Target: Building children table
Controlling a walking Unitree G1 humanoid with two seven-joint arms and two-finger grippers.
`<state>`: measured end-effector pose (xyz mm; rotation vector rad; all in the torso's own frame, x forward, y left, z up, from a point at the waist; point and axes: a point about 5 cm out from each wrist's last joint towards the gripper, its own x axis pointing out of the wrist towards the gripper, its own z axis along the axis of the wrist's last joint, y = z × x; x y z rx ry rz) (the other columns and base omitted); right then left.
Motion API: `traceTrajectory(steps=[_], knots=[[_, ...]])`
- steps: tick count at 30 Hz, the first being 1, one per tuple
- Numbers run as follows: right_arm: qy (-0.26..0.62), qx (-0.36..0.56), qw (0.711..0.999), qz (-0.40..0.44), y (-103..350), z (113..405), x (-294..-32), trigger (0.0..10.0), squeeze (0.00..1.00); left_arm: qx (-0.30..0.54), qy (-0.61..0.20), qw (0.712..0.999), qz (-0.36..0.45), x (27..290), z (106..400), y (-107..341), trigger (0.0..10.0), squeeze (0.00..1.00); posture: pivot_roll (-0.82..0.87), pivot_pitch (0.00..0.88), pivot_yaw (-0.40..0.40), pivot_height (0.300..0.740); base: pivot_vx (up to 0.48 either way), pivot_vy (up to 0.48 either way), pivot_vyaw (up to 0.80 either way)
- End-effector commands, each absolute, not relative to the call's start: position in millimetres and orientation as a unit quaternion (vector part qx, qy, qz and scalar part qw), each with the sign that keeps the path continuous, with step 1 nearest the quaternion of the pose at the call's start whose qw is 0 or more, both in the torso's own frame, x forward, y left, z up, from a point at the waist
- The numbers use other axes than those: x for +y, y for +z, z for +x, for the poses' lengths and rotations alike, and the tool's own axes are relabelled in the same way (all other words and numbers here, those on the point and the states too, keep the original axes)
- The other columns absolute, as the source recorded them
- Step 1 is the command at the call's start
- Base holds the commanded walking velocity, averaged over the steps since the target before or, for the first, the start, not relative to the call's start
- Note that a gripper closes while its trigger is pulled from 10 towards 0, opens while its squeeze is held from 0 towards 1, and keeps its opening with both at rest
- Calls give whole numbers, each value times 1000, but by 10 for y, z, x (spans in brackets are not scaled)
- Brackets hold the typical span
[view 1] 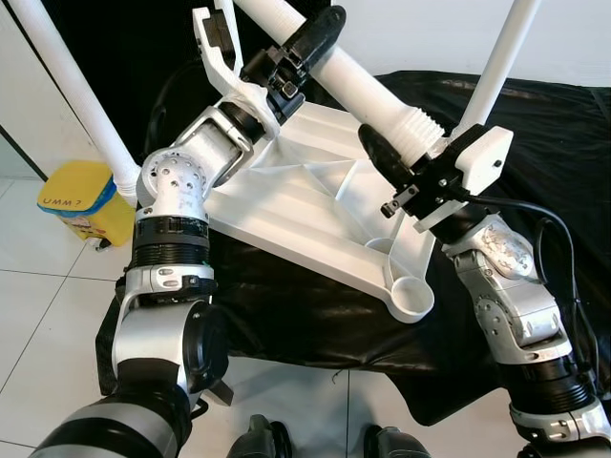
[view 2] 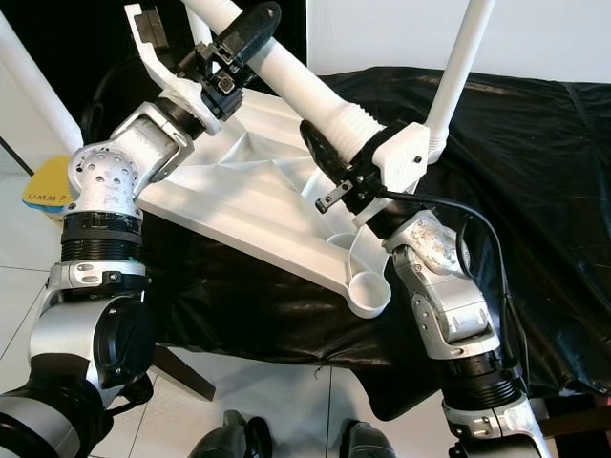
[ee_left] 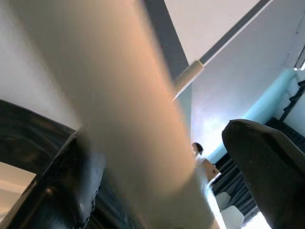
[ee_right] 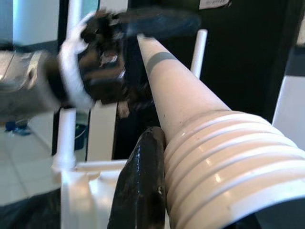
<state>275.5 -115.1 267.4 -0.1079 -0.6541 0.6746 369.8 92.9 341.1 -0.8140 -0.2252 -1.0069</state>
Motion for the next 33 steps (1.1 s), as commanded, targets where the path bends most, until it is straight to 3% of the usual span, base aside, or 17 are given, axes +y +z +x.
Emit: traceTrajectory(steps=[1, 6, 7, 8, 9, 21, 22, 23, 24, 25, 28, 29, 32, 33], knots=[[336, -322, 884, -48, 2708, 2717, -1115, 10000, 0, -132, -515, 762, -370, 907, 3650, 3467, 10000, 0, -216, 148, 77, 740, 0, 0, 0], [351, -297, 886, -60, 2618, 2660, -1121, 10000, 0, -146, -484, 776, -377, 1062, 3770, 3556, 10000, 0, -231, 154, 87, 740, 0, 0, 0], [353, -289, 887, -64, 2595, 2643, -1129, 10000, 0, -148, -473, 779, -384, 1114, 3806, 3582, 5098, 0, -232, 155, 89, 740, 0, 0, 0], [353, -289, 887, -64, 2595, 2643, -1129, 10000, 0, -148, -473, 779, -384, 1114, 3806, 3582, 5098, 0, -232, 155, 89, 740, 0, 0, 0], [355, -284, 888, -67, 2583, 2633, -1133, 10000, 0, -148, -467, 780, -390, 1134, 3824, 3589, 0, 0, -233, 155, 90, 740, 0, 0, 0], [353, -270, 893, -74, 2557, 2612, -1148, 10000, 0, -145, -445, 783, -410, 1175, 3877, 3565, 0, 0, -231, 151, 90, 740, 0, 0, 0], [354, -265, 894, -74, 2547, 2608, -1155, 10000, 71, -145, -439, 783, -415, 1191, 3895, 3560, 0, 0, -228, 147, 88, 740, 0, 0, 0], [354, -265, 894, -74, 2547, 2608, -1155, 10000, 71, -145, -439, 783, -415, 1191, 3895, 3560, 0, 0, -228, 147, 88, 740, 0, 0, 0], [354, -263, 895, -74, 2540, 2608, -1164, 10000, 918, -145, -434, 784, -420, 1202, 3908, 3557, 0, 0, -226, 145, 88, 740, 0, 0, 0], [354, -260, 896, -74, 2531, 2606, -1176, 10000, 1000, -146, -430, 782, -426, 1215, 3924, 3558, 0, 0, -226, 142, 88, 740, 0, 0, 0], [350, -251, 899, -73, 2489, 2595, -1222, 10000, 1000, -145, -419, 781, -441, 1257, 3952, 3547, 0, 0, -226, 136, 90, 740, 0, 0, 0], [350, -242, 902, -74, 2444, 2574, -1256, 10000, 1000, -143, -413, 780, -447, 1274, 3966, 3532, 1098, 0, -228, 137, 97, 740, 0, 0, 0], [349, -236, 904, -75, 2414, 2559, -1279, 10000, 1000, -140, -408, 781, -452, 1293, 3979, 3515, 1098, 0, -228, 137, 97, 740, 0, 0, 0], [345, -229, 907, -72, 2383, 2543, -1311, 10000, 1000, -134, -400, 780, -462, 1311, 3999, 3489, 4902, 0, -231, 135, 103, 740, 0, 0, 0]])
